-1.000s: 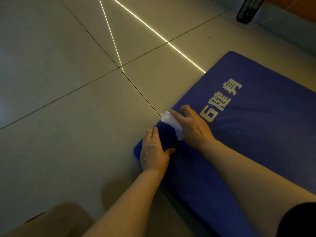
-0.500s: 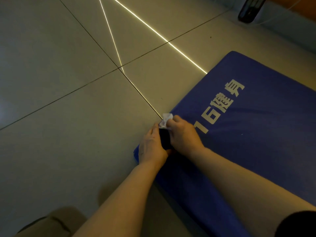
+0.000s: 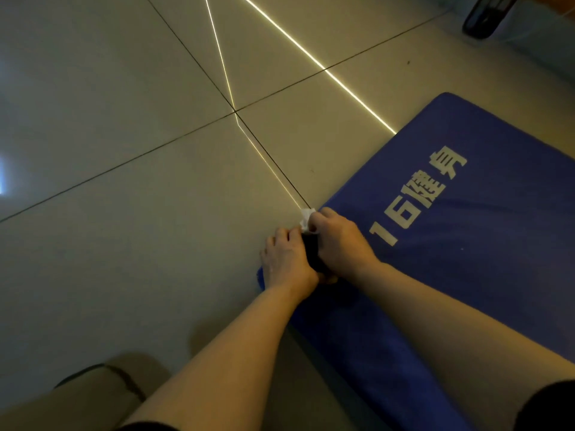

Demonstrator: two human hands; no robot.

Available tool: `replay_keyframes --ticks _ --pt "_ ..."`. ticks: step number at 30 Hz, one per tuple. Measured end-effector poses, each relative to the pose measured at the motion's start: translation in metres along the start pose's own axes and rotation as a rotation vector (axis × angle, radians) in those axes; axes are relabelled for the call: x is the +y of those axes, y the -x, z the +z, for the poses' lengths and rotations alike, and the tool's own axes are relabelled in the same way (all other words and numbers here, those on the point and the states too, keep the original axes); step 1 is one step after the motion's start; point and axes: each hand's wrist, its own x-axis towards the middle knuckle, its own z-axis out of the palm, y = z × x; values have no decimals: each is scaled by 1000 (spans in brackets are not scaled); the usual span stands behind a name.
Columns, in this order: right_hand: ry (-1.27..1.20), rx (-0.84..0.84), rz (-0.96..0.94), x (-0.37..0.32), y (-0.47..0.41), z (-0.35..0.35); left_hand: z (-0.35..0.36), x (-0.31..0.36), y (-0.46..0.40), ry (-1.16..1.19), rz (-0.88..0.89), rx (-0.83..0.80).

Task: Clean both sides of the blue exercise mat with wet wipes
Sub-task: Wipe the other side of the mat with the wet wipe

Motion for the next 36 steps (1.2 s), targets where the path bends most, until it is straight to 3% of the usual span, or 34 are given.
replay_keyframes --ticks 6,13,20,24,27,32,33,36 --pt "107 201 344 43 -12 -30 11 -1 20 39 -21 -12" --pt "51 6 4 13 -7 -5 13 3 9 32 -17 57" --pt "152 212 278 35 -32 -25 17 6 2 51 -18 152" --pt "57 77 55 22 -23 -9 20 3 -7 51 -41 187" --pt "112 54 -1 35 -35 -15 23 6 -11 52 -56 205" --pt "179 242 303 66 -56 -40 34 11 -9 149 51 280" --pt "174 240 298 65 -56 -40 36 11 -9 167 90 282" --pt "170 110 39 52 -42 -31 36 14 -11 192 161 282"
